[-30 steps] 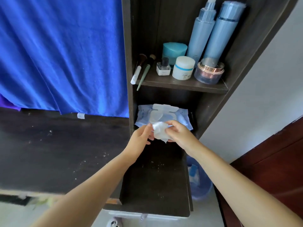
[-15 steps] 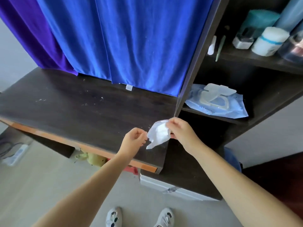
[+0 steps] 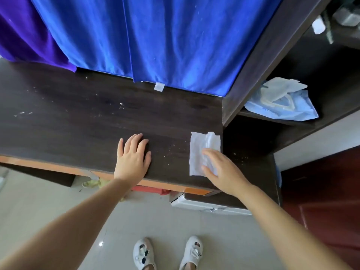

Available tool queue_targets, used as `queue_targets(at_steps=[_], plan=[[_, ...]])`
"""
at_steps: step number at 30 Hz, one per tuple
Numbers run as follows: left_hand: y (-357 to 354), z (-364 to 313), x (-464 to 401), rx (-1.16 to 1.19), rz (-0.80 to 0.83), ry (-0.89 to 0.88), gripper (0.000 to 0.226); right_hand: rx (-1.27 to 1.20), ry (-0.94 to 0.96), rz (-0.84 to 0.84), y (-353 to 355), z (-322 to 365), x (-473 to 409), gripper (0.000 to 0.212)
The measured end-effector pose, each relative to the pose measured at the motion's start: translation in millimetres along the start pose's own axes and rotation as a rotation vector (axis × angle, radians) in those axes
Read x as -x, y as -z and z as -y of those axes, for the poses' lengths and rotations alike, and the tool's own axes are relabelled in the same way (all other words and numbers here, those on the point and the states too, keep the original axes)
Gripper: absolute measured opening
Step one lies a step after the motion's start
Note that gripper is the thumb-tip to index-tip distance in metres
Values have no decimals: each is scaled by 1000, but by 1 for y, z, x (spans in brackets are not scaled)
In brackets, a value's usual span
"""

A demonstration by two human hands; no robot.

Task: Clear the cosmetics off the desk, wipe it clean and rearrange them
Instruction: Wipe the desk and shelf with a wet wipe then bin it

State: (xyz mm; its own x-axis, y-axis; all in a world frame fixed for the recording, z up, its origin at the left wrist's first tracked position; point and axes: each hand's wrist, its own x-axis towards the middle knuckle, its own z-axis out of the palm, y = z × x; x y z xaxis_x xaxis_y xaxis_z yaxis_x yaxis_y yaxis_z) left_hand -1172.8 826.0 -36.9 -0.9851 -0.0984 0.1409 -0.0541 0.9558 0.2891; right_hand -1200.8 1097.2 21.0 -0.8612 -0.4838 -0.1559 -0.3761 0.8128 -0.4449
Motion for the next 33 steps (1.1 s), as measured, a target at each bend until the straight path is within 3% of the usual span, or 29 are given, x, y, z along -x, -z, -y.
queue_targets(at_steps=[3,5,7,11,13,15,17,19,21,22,24,27,30,31,33], plan=[[-3,2,0,-11,-39,-44,43,-26,-170,-111,-12,3,-31,52],[-4,3,0,-6,-67,-46,43,175,-299,-53,-33,8,-52,58],[-5,4,0,-1,-96,-49,42,283,-305,-22,-57,22,-65,61],[-6,5,1,15,-144,-64,39,260,-16,-55,-92,66,-65,57],[-6,6,2,22,-146,-62,39,312,176,2,-92,61,-54,51],[-5,5,2,24,-142,-55,40,387,230,35,-80,31,-42,50],[-5,4,1,29,-149,-51,40,380,75,-65,-62,-4,-34,55],[-6,4,2,38,-176,-54,39,259,-259,-154,-51,-23,-36,51],[-7,4,3,50,-201,-60,39,234,-486,-221,-56,-9,-51,52],[-7,5,2,59,-206,-58,39,263,-501,-234,-62,9,-62,54],[-5,5,2,107,-206,-42,40,265,-355,-188,-80,53,-84,55],[1,14,3,238,-193,34,43,272,27,-44,-104,112,-87,60],[10,40,9,187,-169,32,45,327,349,33,-103,95,-62,55],[13,48,10,139,-156,1,44,363,358,9,-98,75,-53,53],[17,57,9,75,-114,-44,45,399,170,-75,-82,28,-37,57]])
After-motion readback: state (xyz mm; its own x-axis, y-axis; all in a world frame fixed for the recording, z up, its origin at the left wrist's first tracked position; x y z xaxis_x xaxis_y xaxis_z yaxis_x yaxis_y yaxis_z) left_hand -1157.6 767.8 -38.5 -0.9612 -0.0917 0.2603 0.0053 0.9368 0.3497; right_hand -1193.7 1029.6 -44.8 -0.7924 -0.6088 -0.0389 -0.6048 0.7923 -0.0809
